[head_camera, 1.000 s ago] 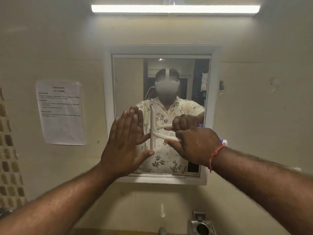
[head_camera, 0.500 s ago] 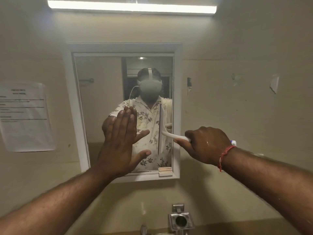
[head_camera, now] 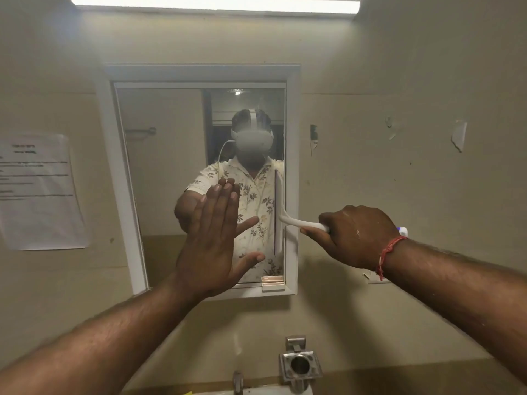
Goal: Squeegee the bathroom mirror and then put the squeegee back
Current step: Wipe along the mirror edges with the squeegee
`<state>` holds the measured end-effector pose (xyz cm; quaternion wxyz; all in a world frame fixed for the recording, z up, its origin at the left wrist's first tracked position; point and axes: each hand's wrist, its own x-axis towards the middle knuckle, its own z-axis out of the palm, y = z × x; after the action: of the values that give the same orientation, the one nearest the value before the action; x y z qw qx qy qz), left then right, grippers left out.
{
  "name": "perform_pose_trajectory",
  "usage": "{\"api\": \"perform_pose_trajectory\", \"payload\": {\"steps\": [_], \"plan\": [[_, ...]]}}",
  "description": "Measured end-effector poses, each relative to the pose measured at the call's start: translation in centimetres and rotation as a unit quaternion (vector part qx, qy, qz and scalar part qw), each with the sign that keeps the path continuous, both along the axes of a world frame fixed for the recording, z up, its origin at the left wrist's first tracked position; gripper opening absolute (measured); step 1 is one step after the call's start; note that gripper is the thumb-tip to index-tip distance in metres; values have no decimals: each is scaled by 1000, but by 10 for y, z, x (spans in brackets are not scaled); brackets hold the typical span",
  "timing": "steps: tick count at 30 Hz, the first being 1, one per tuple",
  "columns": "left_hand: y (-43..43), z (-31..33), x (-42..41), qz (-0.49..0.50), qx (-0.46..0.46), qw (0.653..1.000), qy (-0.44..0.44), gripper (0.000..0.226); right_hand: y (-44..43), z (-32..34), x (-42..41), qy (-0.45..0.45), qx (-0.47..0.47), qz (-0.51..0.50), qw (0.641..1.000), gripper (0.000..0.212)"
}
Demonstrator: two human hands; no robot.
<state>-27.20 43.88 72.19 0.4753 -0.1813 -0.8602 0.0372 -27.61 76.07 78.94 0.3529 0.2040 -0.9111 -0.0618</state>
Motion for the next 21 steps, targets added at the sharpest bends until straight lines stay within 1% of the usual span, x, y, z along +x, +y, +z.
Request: {"api": "perform_pose_trajectory", "payload": {"steps": [13,18,21], "plan": [[7,0,-6,-25,24,999,-18,117,10,-2,2,-5,-1,-9,1000,63],[-1,-1,0,-27,21,999,-9,117,11,0,7,10,12,-18,1000,65],[-12,-8,5,-11,14,1000,0,120,11,-6,4,26,-6,-8,1000,67]]}}
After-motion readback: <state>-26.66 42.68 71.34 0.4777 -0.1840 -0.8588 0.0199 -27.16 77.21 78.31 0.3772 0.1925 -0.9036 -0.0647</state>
